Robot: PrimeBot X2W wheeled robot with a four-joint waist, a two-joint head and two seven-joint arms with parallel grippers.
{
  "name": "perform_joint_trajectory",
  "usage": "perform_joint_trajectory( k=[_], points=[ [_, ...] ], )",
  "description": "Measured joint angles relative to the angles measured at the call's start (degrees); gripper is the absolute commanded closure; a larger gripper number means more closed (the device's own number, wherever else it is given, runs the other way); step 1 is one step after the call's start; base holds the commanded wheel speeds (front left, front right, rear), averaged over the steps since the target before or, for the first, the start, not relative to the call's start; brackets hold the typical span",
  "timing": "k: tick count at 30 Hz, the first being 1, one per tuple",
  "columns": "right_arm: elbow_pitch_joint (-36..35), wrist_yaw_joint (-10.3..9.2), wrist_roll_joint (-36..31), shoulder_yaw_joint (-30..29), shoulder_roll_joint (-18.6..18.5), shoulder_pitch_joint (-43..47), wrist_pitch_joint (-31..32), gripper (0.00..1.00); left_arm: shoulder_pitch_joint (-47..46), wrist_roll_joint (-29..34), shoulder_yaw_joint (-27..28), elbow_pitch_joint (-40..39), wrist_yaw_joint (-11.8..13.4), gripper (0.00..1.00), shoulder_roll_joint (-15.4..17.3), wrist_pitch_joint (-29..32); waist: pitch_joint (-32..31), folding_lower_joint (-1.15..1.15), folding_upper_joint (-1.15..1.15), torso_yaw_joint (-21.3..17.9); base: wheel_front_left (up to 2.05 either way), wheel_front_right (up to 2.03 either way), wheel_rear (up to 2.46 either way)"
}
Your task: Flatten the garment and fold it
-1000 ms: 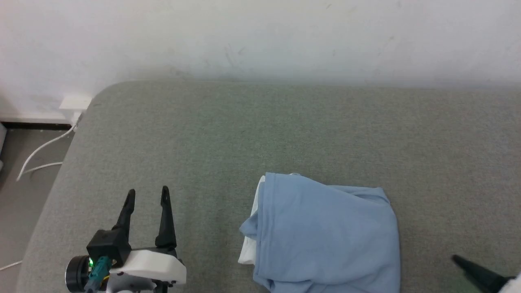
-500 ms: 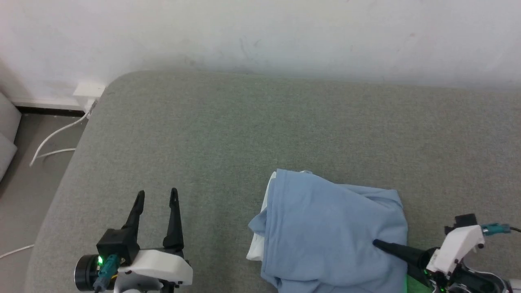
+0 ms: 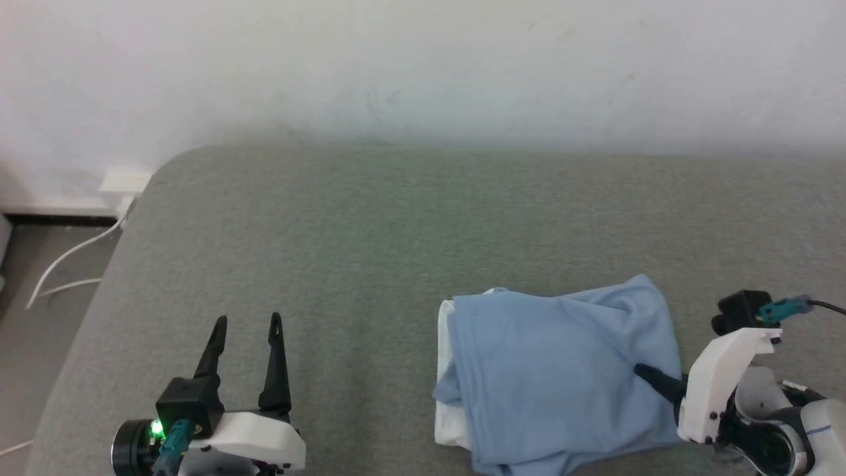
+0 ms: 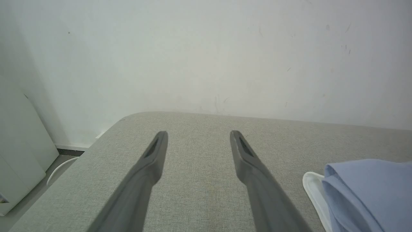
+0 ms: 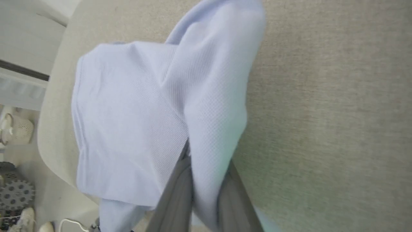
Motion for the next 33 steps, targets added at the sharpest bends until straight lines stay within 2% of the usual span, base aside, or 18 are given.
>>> perform_joint_trajectory(
  k=[3, 6, 13, 17, 22, 28, 32, 33],
  points=[
    [-0.8, 0.01, -7.5, 3.8, -3.4, -0.5, -0.6, 1.00, 0.3, 0.0, 0.2, -0.6, 0.3, 0.00, 0.0, 0.0, -0.4, 0.00, 0.00, -2.1, 0.00, 0.00, 0.00],
    [-1.1, 0.01, -12.2, 6.3, -5.1, -2.5, -0.3, 1.00, 0.5, 0.0, 0.4, -1.8, 0.5, 0.00, 0.0, 0.0, -0.5, -0.01, 0.00, -4.8, 0.00, 0.00, 0.00],
    [2.4, 0.08, -17.6, 8.8, -8.3, -10.5, -0.5, 1.00, -2.2, 0.7, -0.2, -5.0, 0.7, 0.00, 0.4, 0.6, 1.3, 0.00, 0.00, -12.5, 0.00, 0.00, 0.00],
    [6.7, 0.09, -18.1, 10.0, -9.7, -15.1, -2.7, 1.00, -6.3, 3.0, -1.2, -7.6, 0.5, 0.00, 2.3, 2.7, 4.4, 0.00, 0.00, -17.1, 0.00, 0.00, 0.00],
    [15.2, 0.09, -19.8, 8.1, -11.2, -21.8, -9.4, 1.00, -11.1, 4.9, -2.1, -9.3, -0.6, 0.00, 4.6, 5.2, 10.0, 0.01, 0.00, -21.5, 0.00, 0.00, 0.00],
    [25.9, 0.08, -23.7, 3.4, -12.6, -28.8, -19.8, 1.00, -14.8, 6.5, -3.7, -10.4, -1.3, 0.00, 4.9, 6.7, 16.7, 0.02, 0.00, -25.2, 0.00, 0.00, 0.00],
    [32.3, 0.09, -26.2, -0.2, -11.5, -32.7, -25.2, 1.00, -16.1, 6.6, -3.8, -10.7, -1.4, 0.00, 5.4, 6.7, 20.6, 0.02, 0.00, -26.6, 0.00, 0.00, 0.00],
    [33.9, 0.09, -26.8, -1.3, -11.0, -33.4, -26.9, 0.88, -16.2, 6.6, -3.8, -10.7, -1.4, 0.00, 5.4, 6.7, 21.5, 0.02, 0.00, -26.9, 0.00, 0.00, 0.00]
  ],
)
